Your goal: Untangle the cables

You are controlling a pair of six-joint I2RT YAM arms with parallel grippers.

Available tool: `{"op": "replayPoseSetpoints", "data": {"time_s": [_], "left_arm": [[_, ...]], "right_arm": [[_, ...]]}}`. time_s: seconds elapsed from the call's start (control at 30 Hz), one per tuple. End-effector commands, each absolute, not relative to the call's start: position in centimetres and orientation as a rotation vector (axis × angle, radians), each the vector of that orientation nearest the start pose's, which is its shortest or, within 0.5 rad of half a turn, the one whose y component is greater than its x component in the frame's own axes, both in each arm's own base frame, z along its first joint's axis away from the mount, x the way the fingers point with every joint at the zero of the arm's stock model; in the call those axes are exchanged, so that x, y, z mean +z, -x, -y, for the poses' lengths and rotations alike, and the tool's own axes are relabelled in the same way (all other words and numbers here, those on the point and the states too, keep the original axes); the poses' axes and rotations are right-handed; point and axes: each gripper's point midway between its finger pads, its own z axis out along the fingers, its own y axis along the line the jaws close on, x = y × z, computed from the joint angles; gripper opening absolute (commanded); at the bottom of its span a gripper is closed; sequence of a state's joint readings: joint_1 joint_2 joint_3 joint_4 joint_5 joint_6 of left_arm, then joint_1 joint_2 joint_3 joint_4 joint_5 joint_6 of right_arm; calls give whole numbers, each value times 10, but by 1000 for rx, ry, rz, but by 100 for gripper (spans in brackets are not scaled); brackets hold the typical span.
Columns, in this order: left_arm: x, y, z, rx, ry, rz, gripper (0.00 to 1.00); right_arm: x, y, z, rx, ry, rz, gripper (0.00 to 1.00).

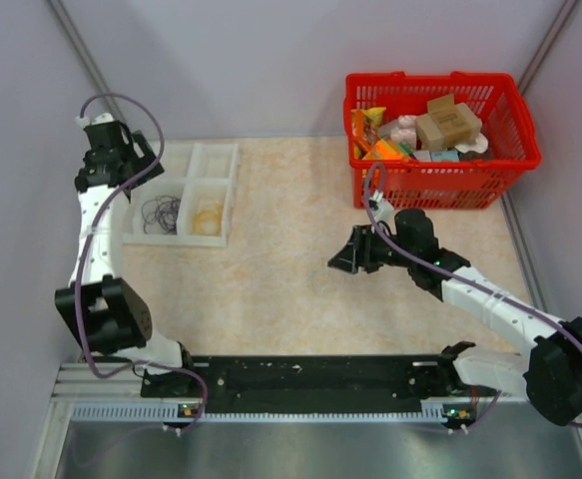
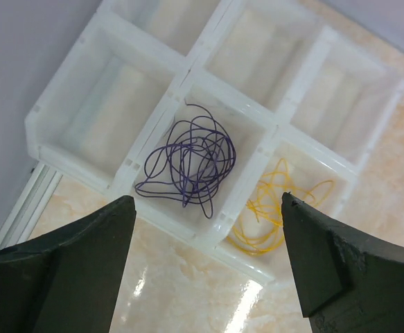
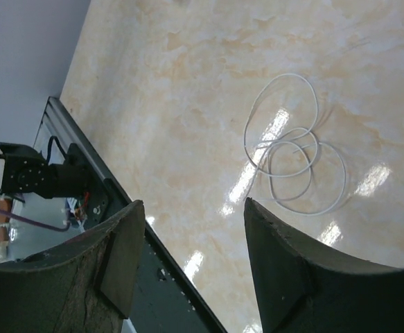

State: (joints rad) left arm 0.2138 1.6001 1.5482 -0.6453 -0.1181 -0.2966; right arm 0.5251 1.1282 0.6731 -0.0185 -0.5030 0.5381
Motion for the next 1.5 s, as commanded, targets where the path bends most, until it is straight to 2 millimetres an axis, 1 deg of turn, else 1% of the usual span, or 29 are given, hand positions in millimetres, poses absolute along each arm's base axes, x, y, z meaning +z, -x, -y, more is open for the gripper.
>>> {"op": "replayPoseSetpoints", "data": {"time_s": [0.0, 0.03, 0.07, 0.1, 0.13, 0.17, 0.2, 0.23, 0.27, 0.3, 0.33, 0.37, 0.4, 0.5, 0.53, 0.57, 0.63, 0.67, 0.73, 0.8, 0.83, 0.93, 1.0, 1.03, 1.1, 1.27, 1.33, 1.4, 1.47], "left_arm": [[271, -406, -81, 19, 561, -2078, 89], [276, -403, -60, -29, 492, -2079, 88], [279, -402, -30, -71, 390, -2091, 86], [275, -398, -1, -96, 297, -2123, 85], [269, -392, 39, -154, 186, -2166, 84], [260, -385, 69, -217, 104, -2202, 84], [249, -373, 104, -294, 9, -2241, 84], [238, -361, 132, -333, -72, -2270, 84], [227, -349, 155, -356, -135, -2296, 85], [212, -332, 184, -393, -224, -2324, 86], [201, -321, 202, -375, -293, -2328, 88], [190, -305, 227, -379, -387, -2330, 90], [173, -284, 257, -395, -517, -2335, 93], [130, -243, 307, -433, -758, -2405, 99], [123, -233, 322, -442, -822, -2416, 99], [113, -223, 332, -406, -894, -2414, 99], [105, -221, 344, -274, -959, -2382, 99], [99, -222, 347, -241, -977, -2384, 99], [88, -223, 356, -245, -1013, -2404, 99], [82, -222, 361, -242, -1047, -2417, 99], [80, -223, 363, -228, -1060, -2417, 99], [74, -235, 357, -127, -1047, -2411, 99], [65, -239, 354, -83, -1065, -2409, 99], [61, -241, 353, -81, -1070, -2414, 99], [50, -244, 352, -135, -1089, -2460, 98], [46, -257, 349, -264, -1050, -2520, 94], [39, -259, 347, -256, -1049, -2536, 93], [29, -260, 344, -227, -1056, -2557, 87], [15, -258, 340, -196, -1062, -2588, 75]], "right_arm": [[181, -242, -248, 1085, 342, -2134, 59], [182, -240, -247, 1083, 341, -2134, 60], [183, -240, -245, 1071, 340, -2134, 60], [184, -239, -242, 1052, 338, -2132, 60], [184, -240, -237, 1021, 322, -2134, 60], [187, -242, -230, 986, 293, -2131, 60], [192, -247, -218, 937, 227, -2116, 60], [198, -249, -207, 899, 176, -2097, 61], [209, -250, -194, 861, 124, -2061, 61], [216, -253, -178, 795, 61, -2035, 61], [219, -253, -166, 754, 16, -2025, 61], [227, -251, -156, 724, -12, -1995, 61], [233, -248, -147, 696, -33, -1970, 61], [259, -234, -131, 675, -46, -1866, 62], [269, -229, -127, 673, -46, -1828, 63], [277, -225, -125, 679, -44, -1797, 63], [291, -217, -120, 686, -43, -1744, 63], [292, -215, -119, 685, -43, -1738, 64], [293, -213, -120, 692, -37, -1737, 64], [290, -212, -123, 706, -28, -1756, 64], [289, -212, -124, 712, -24, -1763, 64], [284, -212, -128, 728, -21, -1780, 64], [282, -213, -129, 731, -18, -1787, 64], [281, -214, -130, 732, -16, -1793, 64], [282, -214, -131, 739, -10, -1790, 64], [284, -213, -134, 753, 5, -1787, 64], [283, -214, -136, 757, 8, -1791, 64], [282, -214, -136, 760, 11, -1793, 64], [281, -215, -138, 769, 14, -1796, 64]]}}
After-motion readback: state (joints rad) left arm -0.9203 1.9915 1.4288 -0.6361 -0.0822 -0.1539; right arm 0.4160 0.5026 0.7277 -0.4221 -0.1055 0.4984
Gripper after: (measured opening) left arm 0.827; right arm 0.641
